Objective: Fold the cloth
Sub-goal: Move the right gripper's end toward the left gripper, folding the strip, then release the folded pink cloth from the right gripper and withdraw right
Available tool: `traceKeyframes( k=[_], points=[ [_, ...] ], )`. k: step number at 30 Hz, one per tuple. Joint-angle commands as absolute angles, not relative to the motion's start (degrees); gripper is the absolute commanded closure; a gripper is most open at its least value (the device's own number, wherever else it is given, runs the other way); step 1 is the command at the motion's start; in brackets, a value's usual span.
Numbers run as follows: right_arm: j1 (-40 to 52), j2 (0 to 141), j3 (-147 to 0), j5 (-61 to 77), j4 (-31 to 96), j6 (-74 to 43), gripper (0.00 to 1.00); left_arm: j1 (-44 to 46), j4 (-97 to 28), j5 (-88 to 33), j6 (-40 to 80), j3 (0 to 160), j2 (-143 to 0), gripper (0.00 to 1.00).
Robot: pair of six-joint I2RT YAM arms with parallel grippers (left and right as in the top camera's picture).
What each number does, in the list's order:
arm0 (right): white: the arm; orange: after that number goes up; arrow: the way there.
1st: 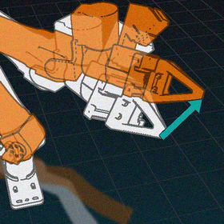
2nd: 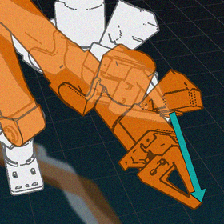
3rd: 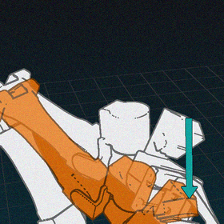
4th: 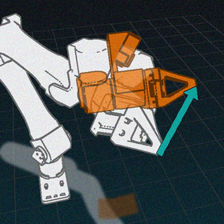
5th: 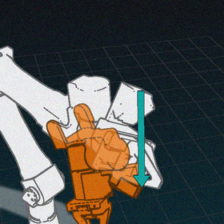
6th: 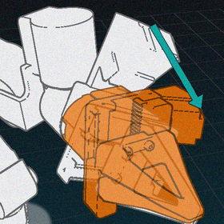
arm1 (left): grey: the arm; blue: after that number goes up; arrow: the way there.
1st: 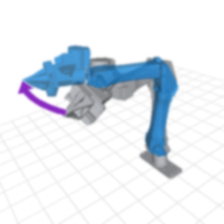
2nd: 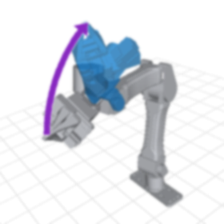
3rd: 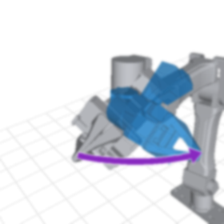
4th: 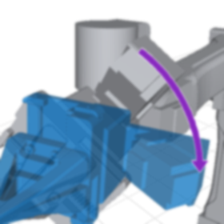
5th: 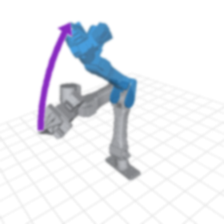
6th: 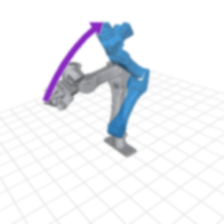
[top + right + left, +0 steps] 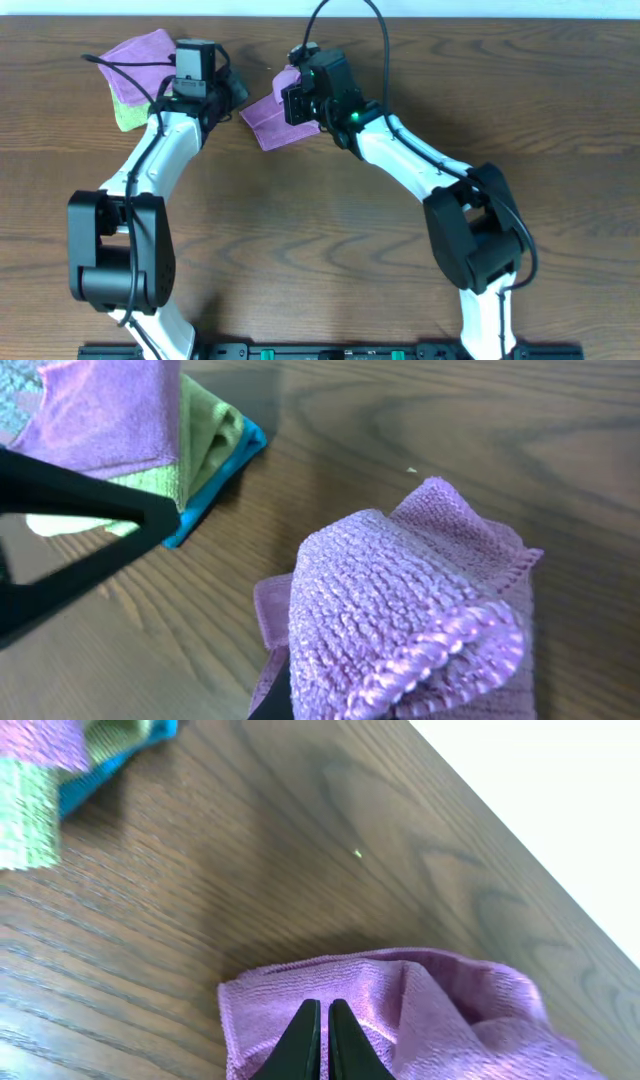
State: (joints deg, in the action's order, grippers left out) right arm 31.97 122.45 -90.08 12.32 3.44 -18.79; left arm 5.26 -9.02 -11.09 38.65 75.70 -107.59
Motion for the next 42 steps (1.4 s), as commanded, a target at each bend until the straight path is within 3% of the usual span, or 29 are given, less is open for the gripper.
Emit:
traceKeyframes(
  k=[1, 14, 18, 21, 31, 36, 39, 42],
  points=[
    [33.5, 124.2, -91.8, 12.0, 3.8, -17.1, 0.99, 4.1, -9.3, -9.9, 37.2, 77.0, -105.6, 0.94],
    [37.5, 128.5, -91.9, 10.5, 2.8, -16.8, 0.97, 2.4, -10.7, -10.0, 37.2, 77.0, -104.7, 0.94],
    [38.5, 129.0, -91.9, 10.5, 1.0, -16.9, 0.62, 2.1, -10.8, -10.2, 37.2, 77.0, -104.7, 0.94],
    [39.7, 129.0, -92.0, 11.0, -1.3, -16.9, 0.48, 1.7, -11.0, -10.2, 37.2, 77.0, -104.7, 0.94],
    [41.0, 128.9, -95.9, 10.9, -1.0, -16.8, 0.34, 0.7, -11.1, -10.2, 37.2, 77.0, -104.2, 0.93],
    [39.2, 128.5, -99.2, 10.9, 3.6, -16.9, 0.25, 0.2, -12.7, -10.2, 37.2, 77.0, -103.9, 0.76],
    [37.5, 127.5, -100.2, 11.0, 7.7, -16.9, 0.11, 0.0, -14.8, -10.7, 37.3, 77.0, -103.3, 0.67],
    [35.7, 125.6, -100.5, 11.3, 11.9, -16.9, 0.01, -0.1, -17.0, -11.7, 37.3, 77.0, -102.6, 0.46]
  ],
)
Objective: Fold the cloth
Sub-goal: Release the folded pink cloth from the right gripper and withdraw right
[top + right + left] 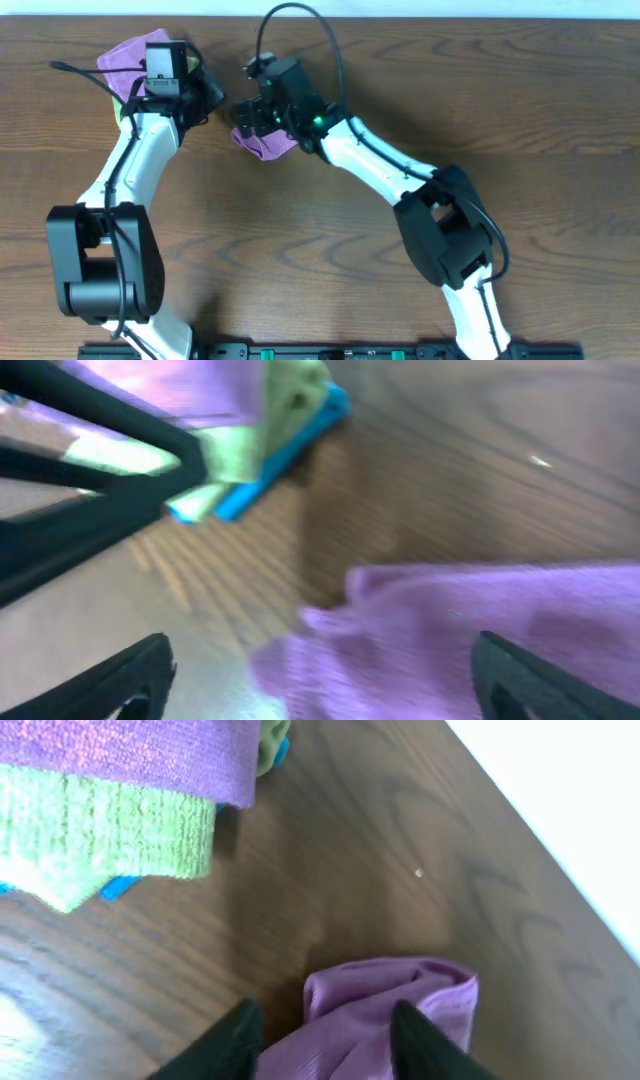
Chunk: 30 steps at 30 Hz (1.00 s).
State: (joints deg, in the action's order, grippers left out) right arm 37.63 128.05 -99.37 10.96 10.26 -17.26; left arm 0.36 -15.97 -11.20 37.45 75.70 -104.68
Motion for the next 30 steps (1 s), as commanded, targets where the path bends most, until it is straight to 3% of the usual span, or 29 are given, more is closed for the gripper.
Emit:
traceKeyframes(
  k=[1, 3, 5, 18, 30],
  points=[
    [34.9, 124.4, -100.5, 12.0, 14.0, -16.8, 0.01, -0.1, -18.0, -12.4, 37.3, 77.0, -102.2, 0.36],
    [33.6, 122.3, -100.5, 13.2, 17.3, -16.8, 0.01, -0.1, -19.6, -13.8, 37.7, 77.0, -101.8, 0.11],
    [31.8, 119.5, -100.5, 14.2, 22.0, -16.8, 0.01, -0.1, -21.8, -15.6, 39.8, 77.0, -101.7, 0.03],
    [19.2, 104.4, -98.2, 16.4, 51.9, -3.2, 0.01, 0.2, -34.5, -26.0, 47.0, 76.6, -101.9, 0.03],
    [7.4, 80.0, -68.3, 17.6, 42.9, -5.0, 0.01, 3.9, -31.2, -28.6, 51.2, 68.6, -101.9, 0.04]
  ],
)
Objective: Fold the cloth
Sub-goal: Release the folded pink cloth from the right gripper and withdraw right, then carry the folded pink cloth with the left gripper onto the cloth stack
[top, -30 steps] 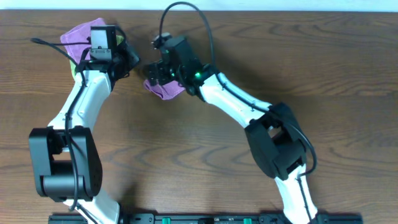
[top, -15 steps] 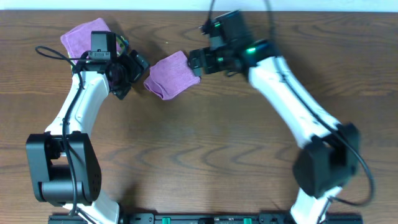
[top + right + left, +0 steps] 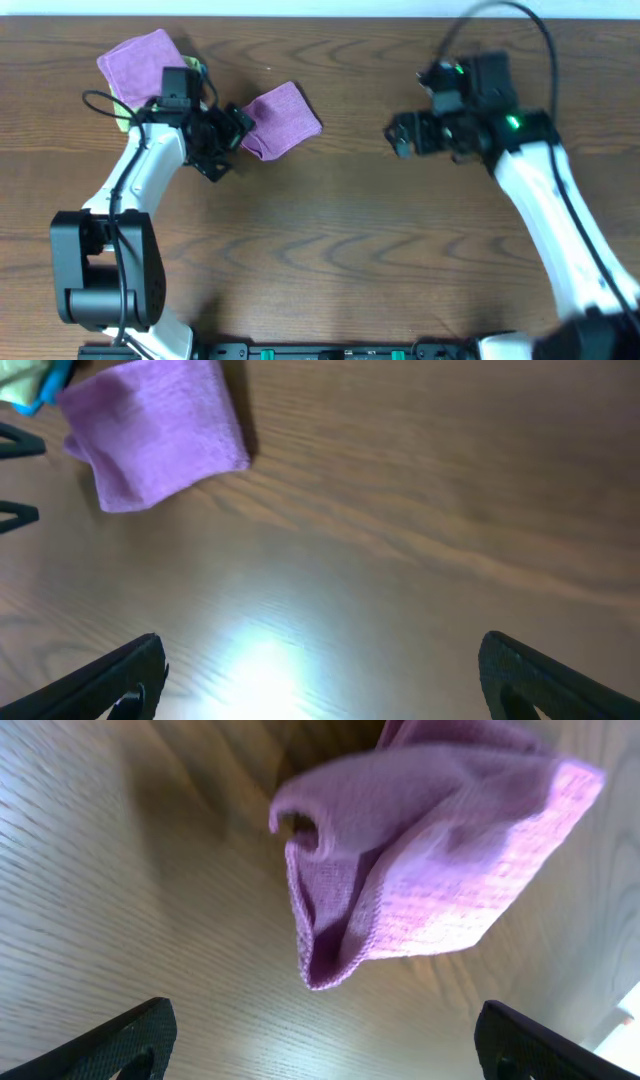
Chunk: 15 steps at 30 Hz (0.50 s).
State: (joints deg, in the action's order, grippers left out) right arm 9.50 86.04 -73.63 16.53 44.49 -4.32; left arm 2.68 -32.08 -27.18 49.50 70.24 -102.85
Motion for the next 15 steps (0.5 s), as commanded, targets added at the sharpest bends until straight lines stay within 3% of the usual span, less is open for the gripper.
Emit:
traceKeyframes(
  k=[1, 8, 15],
  points=[
    [6.4, 77.7, -65.8, 17.6, 42.0, -5.7, 0.01, 4.4, -30.4, -28.5, 51.5, 68.0, -101.9, 0.04],
    [0.3, 63.2, -53.0, 18.3, 38.1, -9.4, 0.01, 8.4, -23.8, -24.8, 56.3, 63.4, -101.9, 0.03],
    [-0.8, 60.1, -51.5, 18.3, 38.7, -9.6, 0.01, 9.8, -17.9, -23.3, 59.4, 59.9, -102.6, 0.02]
  ],
)
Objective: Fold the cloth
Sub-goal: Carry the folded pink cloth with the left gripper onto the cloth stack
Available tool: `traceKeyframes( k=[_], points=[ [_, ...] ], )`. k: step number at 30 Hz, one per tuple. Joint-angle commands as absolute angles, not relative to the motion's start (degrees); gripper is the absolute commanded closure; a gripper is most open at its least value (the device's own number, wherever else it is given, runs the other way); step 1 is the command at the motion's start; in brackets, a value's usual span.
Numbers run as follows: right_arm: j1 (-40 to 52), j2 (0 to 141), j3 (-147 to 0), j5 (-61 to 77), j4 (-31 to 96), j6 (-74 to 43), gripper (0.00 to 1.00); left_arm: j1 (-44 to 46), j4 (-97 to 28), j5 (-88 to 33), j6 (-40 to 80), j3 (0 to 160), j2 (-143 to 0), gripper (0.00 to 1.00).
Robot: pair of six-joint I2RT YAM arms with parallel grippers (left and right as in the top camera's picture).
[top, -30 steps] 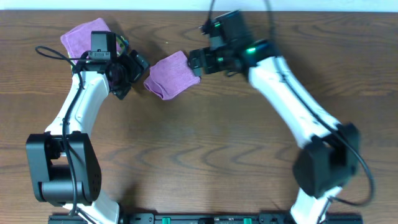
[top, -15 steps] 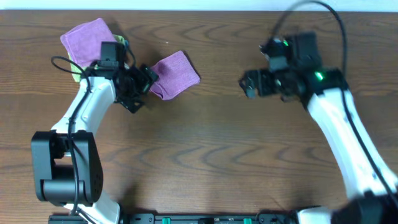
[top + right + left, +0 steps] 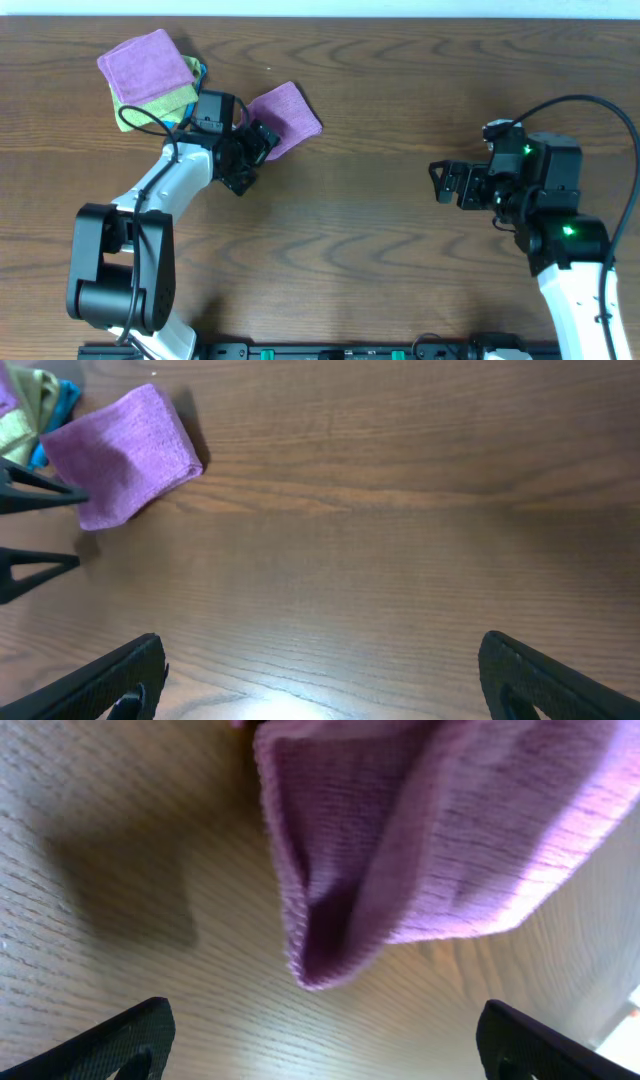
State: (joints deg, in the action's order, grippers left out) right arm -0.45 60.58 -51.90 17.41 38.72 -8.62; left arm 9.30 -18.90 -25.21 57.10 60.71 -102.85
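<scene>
The purple cloth (image 3: 288, 110) lies folded on the wooden table, left of the middle at the back. It fills the top of the left wrist view (image 3: 440, 830), its folded edge showing a loose open layer. My left gripper (image 3: 255, 160) is open right at the cloth's lower left corner, with nothing between its fingers (image 3: 110, 1040). My right gripper (image 3: 440, 182) is open far to the right over bare table, and sees the cloth (image 3: 120, 455) from a distance.
A stack of folded cloths (image 3: 150, 70), purple on green on blue, sits at the back left, just left of the task cloth. The table's far edge (image 3: 400, 16) runs behind both.
My left gripper has moved right, closer to the cloth's corner. My right arm has drawn back further right and toward the front. The cloth lies as it did.
Both grippers were at the purple cloth, the left shut on its edge and the right carrying a raised fold. Then the cloth lay bunched over itself with both grippers open at it. Then it lay folded, the right arm away to the right.
</scene>
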Motion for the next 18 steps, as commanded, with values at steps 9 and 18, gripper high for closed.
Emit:
traceKeyframes(
  k=[9, 18],
  points=[
    [-0.8, 60.1, -51.5, 18.3, 39.0, -9.6, 0.01, 11.6, -9.5, -23.4, 62.4, 59.9, -107.4, 0.0],
    [-0.8, 60.1, -51.5, 18.3, 39.5, -9.6, 0.01, 13.0, -6.8, -19.0, 64.7, 59.9, -109.6, 0.0]
  ],
)
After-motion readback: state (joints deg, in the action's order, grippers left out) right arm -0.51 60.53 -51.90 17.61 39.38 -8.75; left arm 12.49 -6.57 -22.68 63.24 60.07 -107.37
